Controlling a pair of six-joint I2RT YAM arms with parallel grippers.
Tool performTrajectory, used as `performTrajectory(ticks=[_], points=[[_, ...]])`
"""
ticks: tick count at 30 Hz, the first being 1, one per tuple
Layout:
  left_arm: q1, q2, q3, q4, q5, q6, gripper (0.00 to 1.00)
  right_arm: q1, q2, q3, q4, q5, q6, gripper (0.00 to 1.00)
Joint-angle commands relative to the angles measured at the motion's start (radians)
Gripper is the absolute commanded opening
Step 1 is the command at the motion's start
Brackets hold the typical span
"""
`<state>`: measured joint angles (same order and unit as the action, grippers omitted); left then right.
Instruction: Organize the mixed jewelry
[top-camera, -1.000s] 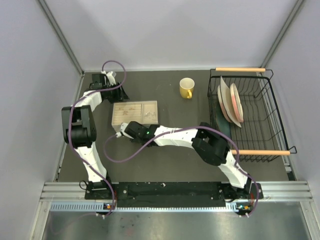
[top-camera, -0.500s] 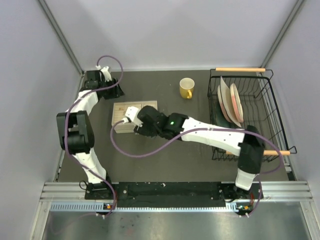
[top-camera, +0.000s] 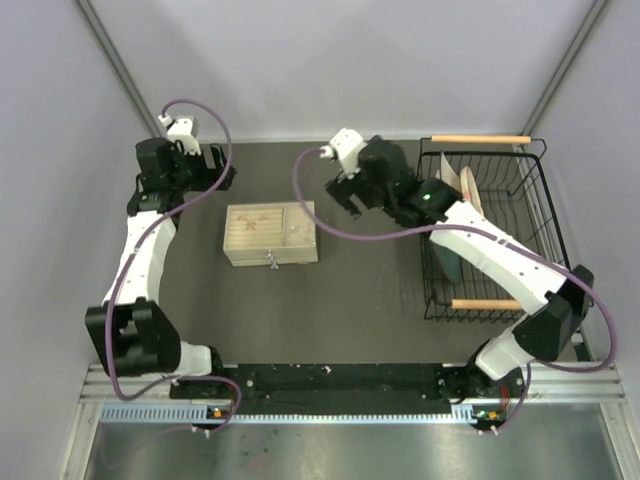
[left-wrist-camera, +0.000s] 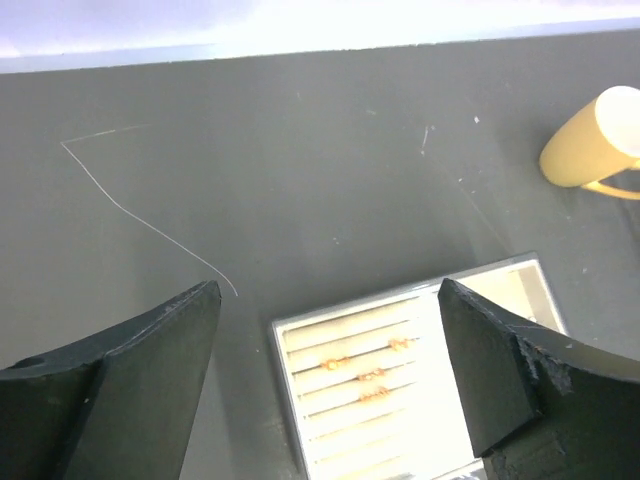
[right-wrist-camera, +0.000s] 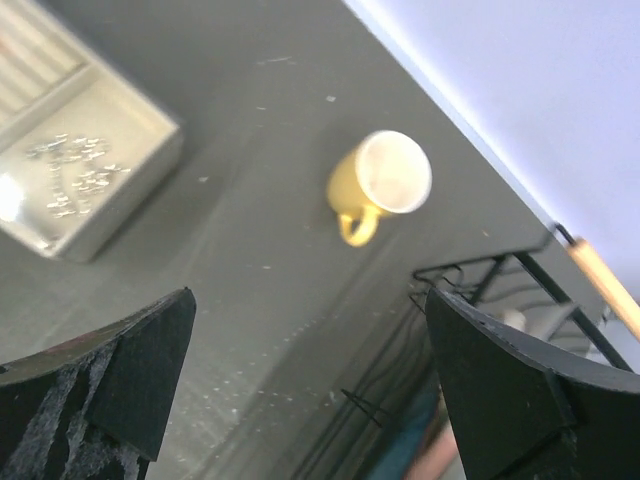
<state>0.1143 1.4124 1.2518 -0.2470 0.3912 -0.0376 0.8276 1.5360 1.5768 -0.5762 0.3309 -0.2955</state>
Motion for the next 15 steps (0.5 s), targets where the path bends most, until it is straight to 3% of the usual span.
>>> performTrajectory(ticks=[1,7,10,15], points=[[0.002,-0.139,-0.035,0.017,-0.006,0.028,0.99,-0.135,-0.114,0.061,-0.01,-0.042,0.071,0.99],[0.002,-0.299,-0.049,-0.024,0.006,0.03,0.99,-0.435,-0.221,0.066,-0.016,-0.188,0.182,0.99],[0.001,-0.361,-0.034,-0.055,0.001,0.03,0.99,-0.528,-0.244,0.051,0.001,-0.155,0.202,0.99],[0.002,-0.408,-0.014,-0.081,-0.017,0.03,0.99,-0.559,-0.309,-0.017,0.047,-0.081,0.194,0.99]])
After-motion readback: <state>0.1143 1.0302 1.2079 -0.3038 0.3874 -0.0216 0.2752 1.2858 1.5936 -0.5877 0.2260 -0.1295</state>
